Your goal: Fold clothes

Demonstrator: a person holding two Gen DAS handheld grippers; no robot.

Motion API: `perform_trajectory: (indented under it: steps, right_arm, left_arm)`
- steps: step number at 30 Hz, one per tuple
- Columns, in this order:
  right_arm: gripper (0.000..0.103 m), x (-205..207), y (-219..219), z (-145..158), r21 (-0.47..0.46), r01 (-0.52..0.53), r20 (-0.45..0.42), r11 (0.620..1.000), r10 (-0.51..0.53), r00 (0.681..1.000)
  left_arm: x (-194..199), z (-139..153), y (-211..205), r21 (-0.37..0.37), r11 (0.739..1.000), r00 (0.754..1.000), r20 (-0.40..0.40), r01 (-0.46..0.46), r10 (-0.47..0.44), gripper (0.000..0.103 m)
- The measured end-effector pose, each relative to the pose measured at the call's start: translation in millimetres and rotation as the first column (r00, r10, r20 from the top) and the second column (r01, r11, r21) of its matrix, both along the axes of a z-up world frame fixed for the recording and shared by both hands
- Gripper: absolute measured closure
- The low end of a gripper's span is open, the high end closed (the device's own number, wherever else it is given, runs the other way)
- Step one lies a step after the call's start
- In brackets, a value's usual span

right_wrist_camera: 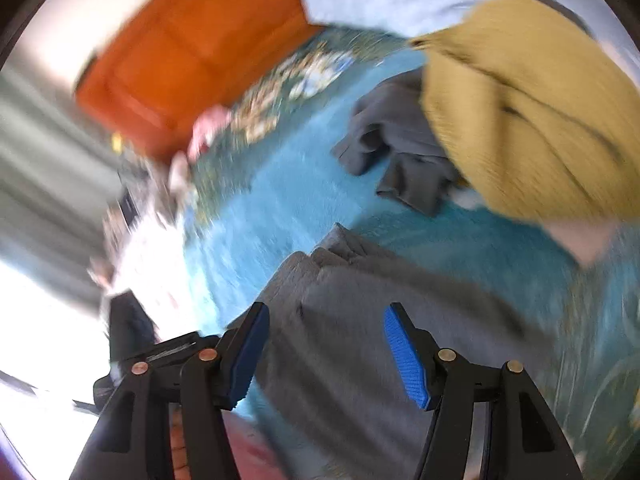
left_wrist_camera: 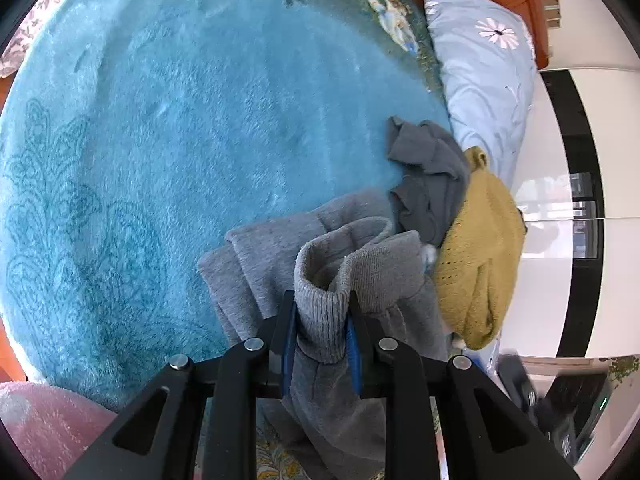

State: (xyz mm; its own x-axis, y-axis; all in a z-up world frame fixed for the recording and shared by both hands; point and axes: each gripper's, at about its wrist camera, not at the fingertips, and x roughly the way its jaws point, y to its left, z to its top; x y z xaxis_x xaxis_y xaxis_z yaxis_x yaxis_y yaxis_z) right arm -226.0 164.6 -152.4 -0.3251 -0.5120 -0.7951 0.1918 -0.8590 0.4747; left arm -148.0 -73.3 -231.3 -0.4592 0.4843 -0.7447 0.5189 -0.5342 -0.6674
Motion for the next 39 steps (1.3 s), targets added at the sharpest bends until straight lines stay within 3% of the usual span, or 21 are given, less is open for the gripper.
perform_trajectory:
  steps: [3, 8, 10, 11, 12, 14, 15, 18, 20, 22, 26, 30, 34, 39]
  right_arm:
    - [0.039, -27.0, -22.2, -17.2, 0.064, -0.061, 0.014, 0.996, 0.060, 0.998]
    - [0.041, -44.9, -42.5, -53.8, 0.033, -0.160, 0.133, 0.987, 0.155, 0.979]
    - [0.055, -40.1, -50.2, -56.6, 0.067, -0.216, 0.132, 0.974, 0.206, 0.970]
    - [0.070, -36.6, -54.2, -56.9, 0.110, -0.245, 0.119, 0.963, 0.232, 0.965]
    - [0.077, -33.1, -58.3, -57.2, 0.154, -0.274, 0.107, 0.950, 0.259, 0.960]
    - [0.087, -28.5, -57.4, -54.8, 0.155, -0.294, 0.093, 0.943, 0.282, 0.955]
    - [0.088, -27.7, -55.3, -50.7, 0.149, -0.289, 0.078, 0.946, 0.280, 0.957]
    - [0.089, -27.3, -44.3, -27.9, 0.104, -0.242, -0.004, 0.965, 0.244, 0.970]
    - [0.089, -28.4, -36.1, -12.6, 0.037, -0.212, -0.059, 0.976, 0.214, 0.975]
    - [0.089, -30.2, -41.1, -11.8, 0.034, -0.220, -0.070, 0.975, 0.222, 0.972]
    - [0.089, -36.0, -60.6, -54.8, 0.144, -0.232, 0.033, 0.962, 0.230, 0.973]
    - [0.088, -52.0, -61.1, -91.6, 0.162, -0.158, 0.169, 0.974, 0.130, 0.977]
    - [0.083, -55.1, -61.8, -72.2, 0.154, -0.179, 0.166, 0.972, 0.153, 0.974]
    - [0.082, -21.8, -13.2, -15.6, 0.109, -0.080, 0.018, 0.991, 0.078, 0.997]
  left_arm:
    - [-6.7, -6.4, -0.2, 0.018, 1.000, 1.000, 0.025, -0.009, 0.009, 0.081]
    - [-9.5, -14.4, -1.6, 0.032, 0.999, 0.999, 0.053, -0.004, 0.002, 0.068]
    - [-11.5, -18.3, -1.7, 0.053, 0.999, 0.998, 0.063, -0.006, 0.003, 0.060]
    - [-11.7, -19.1, -2.3, 0.062, 0.998, 0.998, 0.062, -0.008, 0.004, 0.060]
    - [-11.8, -19.0, -2.4, 0.066, 0.998, 0.998, 0.058, -0.007, 0.004, 0.061]
    - [-11.8, -15.0, -1.6, 0.074, 0.997, 1.000, 0.019, 0.003, -0.004, 0.066]
    - [-12.1, -12.2, -0.5, 0.075, 0.997, 1.000, -0.008, 0.009, -0.009, 0.083]
    - [-11.0, 7.9, 2.3, 0.090, 0.994, 0.985, -0.168, 0.055, -0.039, 0.085]
    - [-11.4, 17.5, 2.2, 0.072, 0.995, 0.973, -0.226, 0.062, -0.044, 0.084]
    - [-14.3, 9.5, -1.0, 0.079, 0.996, 0.983, -0.184, 0.036, -0.021, 0.084]
    - [-22.9, -16.3, -7.9, 0.055, 0.998, 0.999, -0.002, -0.042, 0.042, 0.081]
    - [-34.4, -24.5, -6.5, -0.020, 0.999, 0.998, 0.053, -0.037, 0.038, 0.079]
    - [-37.6, -32.3, -8.5, -0.008, 0.999, 0.995, 0.083, -0.048, 0.049, 0.077]
    - [-37.7, -31.8, -8.4, -0.002, 0.999, 0.995, 0.082, -0.050, 0.050, 0.077]
